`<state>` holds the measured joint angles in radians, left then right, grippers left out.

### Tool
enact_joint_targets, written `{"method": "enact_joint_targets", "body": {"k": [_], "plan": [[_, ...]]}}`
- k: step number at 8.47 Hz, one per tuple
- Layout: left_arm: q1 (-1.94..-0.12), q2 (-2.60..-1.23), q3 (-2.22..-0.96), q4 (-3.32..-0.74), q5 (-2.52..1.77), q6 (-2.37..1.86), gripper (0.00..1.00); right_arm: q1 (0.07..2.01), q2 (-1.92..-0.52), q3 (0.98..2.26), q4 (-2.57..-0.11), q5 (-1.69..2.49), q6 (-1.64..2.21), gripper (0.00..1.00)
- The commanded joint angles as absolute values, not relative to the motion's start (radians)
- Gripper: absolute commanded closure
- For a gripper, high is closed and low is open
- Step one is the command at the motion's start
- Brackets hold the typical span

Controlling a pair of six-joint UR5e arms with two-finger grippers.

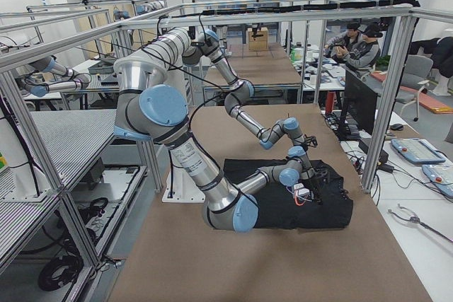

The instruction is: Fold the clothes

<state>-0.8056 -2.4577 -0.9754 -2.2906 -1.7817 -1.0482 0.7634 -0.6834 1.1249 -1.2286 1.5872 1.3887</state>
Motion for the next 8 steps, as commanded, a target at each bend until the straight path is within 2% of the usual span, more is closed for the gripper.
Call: {"method": "enact_joint_targets", "body": {"k": [1, 3, 4, 8], "plan": [[-0.805, -2.456, -0.976, -2.292, -1.781, -1.048, 0.0, 0.756, -0.67, 1.104, -1.229, 1.578, 1.404, 1.0], [-0.805, -2.456, -0.976, -2.292, -1.781, -1.048, 0.0, 0.743, -0.673, 1.101, -1.227, 1.539, 1.398, 1.0], [-0.805, -2.456, -0.976, -2.292, -1.781, -1.048, 0.0, 0.739, -0.678, 1.101, -1.227, 1.536, 1.367, 0.07], [-0.81, -2.453, -1.032, -2.283, -1.819, -1.052, 0.0, 0.739, -0.684, 1.15, -1.227, 1.549, 1.194, 0.06]]}}
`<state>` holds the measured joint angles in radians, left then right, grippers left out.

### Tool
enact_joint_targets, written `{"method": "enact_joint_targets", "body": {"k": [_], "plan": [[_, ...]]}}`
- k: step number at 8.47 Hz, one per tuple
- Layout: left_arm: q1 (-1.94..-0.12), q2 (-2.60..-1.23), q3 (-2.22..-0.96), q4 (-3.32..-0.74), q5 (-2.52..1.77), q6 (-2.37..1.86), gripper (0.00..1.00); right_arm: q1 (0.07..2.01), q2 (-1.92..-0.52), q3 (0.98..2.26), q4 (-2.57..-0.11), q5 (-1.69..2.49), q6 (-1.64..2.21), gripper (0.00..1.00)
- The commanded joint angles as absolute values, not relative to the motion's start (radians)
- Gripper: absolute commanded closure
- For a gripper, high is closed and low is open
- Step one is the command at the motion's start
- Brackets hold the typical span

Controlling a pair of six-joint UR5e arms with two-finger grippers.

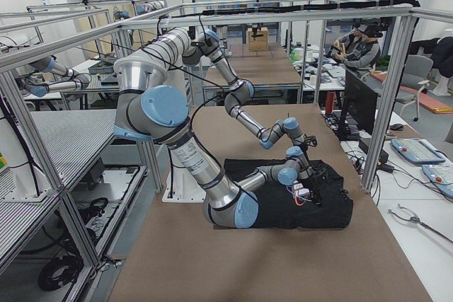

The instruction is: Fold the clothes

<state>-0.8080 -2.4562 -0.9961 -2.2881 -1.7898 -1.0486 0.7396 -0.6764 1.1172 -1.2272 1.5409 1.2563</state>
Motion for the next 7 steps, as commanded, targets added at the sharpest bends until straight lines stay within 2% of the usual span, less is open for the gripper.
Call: {"method": "enact_joint_targets", "body": {"k": [1, 3, 4, 6, 7], "plan": [[-0.81, -2.438, -1.058, -2.281, -1.819, -1.083, 0.0, 0.739, -0.731, 1.211, -1.227, 1.558, 1.178, 0.06], [-0.807, -2.354, -1.177, -2.281, -1.81, -1.15, 0.0, 0.738, -0.843, 1.359, -1.23, 1.647, 1.18, 0.06], [-0.798, -2.28, -1.269, -2.283, -1.784, -1.154, 0.0, 0.723, -0.888, 1.412, -1.232, 1.651, 1.19, 0.05], [-0.683, -2.095, -1.499, -2.281, -1.659, -1.21, 0.0, 0.652, -1.045, 1.619, -1.229, 1.646, 1.193, 0.05], [-0.639, -2.03, -1.573, -2.281, -1.648, -1.292, 0.0, 0.608, -1.113, 1.713, -1.23, 1.641, 1.215, 0.05]]}}
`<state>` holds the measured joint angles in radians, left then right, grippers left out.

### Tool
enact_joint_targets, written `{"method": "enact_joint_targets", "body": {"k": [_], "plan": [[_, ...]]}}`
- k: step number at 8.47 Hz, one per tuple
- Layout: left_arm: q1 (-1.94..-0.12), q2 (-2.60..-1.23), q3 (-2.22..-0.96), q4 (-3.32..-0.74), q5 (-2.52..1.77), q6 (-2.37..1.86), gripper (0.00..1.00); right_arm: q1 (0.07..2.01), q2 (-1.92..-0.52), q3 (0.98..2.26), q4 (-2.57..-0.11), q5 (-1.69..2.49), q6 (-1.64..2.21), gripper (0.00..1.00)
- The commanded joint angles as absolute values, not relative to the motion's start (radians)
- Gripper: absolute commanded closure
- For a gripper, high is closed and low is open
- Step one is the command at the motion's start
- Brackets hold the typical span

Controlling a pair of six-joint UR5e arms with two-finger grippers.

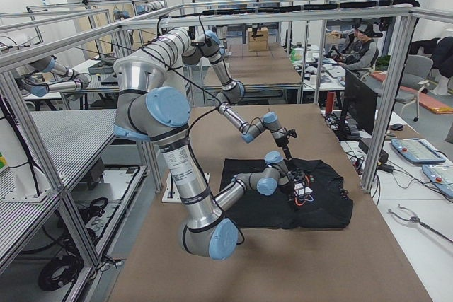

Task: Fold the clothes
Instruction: 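Move both grippers down to the shirt hem nearest the robot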

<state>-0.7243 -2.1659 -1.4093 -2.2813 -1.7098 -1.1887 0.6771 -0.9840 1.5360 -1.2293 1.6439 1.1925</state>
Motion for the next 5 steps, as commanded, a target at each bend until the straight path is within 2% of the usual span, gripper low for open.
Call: {"method": "enact_joint_targets", "body": {"k": [1, 5], "plan": [[-0.611, -1.973, -1.632, -2.281, -1.647, -1.324, 0.0, 0.569, -1.174, 1.785, -1.23, 1.635, 1.308, 0.05], [-0.47, -1.593, -1.946, -2.275, -1.625, -1.377, 0.0, 0.341, -1.4, 2.044, -1.293, 1.471, 1.425, 0.05]]}}
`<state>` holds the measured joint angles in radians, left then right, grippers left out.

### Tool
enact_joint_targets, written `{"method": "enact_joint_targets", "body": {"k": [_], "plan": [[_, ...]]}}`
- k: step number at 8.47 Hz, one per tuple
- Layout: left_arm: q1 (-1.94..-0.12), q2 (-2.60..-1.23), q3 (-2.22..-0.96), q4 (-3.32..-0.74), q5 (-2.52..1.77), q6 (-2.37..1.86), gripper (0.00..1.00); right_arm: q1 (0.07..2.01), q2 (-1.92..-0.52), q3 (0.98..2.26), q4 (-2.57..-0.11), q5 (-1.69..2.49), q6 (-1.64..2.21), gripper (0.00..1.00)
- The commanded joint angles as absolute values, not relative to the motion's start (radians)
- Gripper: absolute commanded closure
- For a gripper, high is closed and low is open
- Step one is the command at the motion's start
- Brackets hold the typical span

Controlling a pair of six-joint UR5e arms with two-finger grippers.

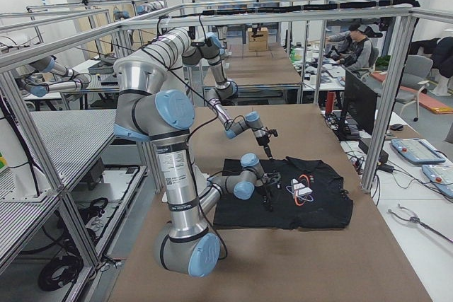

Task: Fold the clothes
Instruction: 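Move both grippers down to the shirt hem nearest the robot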

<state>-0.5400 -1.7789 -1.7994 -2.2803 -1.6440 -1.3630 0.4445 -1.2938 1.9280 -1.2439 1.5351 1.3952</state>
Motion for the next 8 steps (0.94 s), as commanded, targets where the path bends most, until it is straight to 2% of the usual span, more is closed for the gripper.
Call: {"method": "enact_joint_targets", "body": {"k": [1, 5, 6, 7, 8], "plan": [[-0.401, -1.516, -1.995, -2.275, -1.582, -1.39, 0.0, 0.304, -1.438, 2.084, -1.298, 1.463, 1.427, 0.05], [-0.149, -1.468, -2.034, -2.22, -1.405, -1.489, 0.0, 0.129, -1.539, 2.172, -1.301, 1.368, 1.525, 0.05], [-0.123, -1.485, -2.052, -2.16, -1.381, -1.489, 0.05, 0.129, -1.54, 2.172, -1.301, 1.368, 1.525, 0.05], [-0.104, -1.496, -2.077, -2.102, -1.381, -1.489, 0.32, 0.13, -1.545, 2.174, -1.301, 1.368, 1.525, 0.05], [-0.098, -1.496, -2.094, -2.079, -1.384, -1.489, 0.44, 0.13, -1.545, 2.175, -1.301, 1.368, 1.525, 0.05]]}}
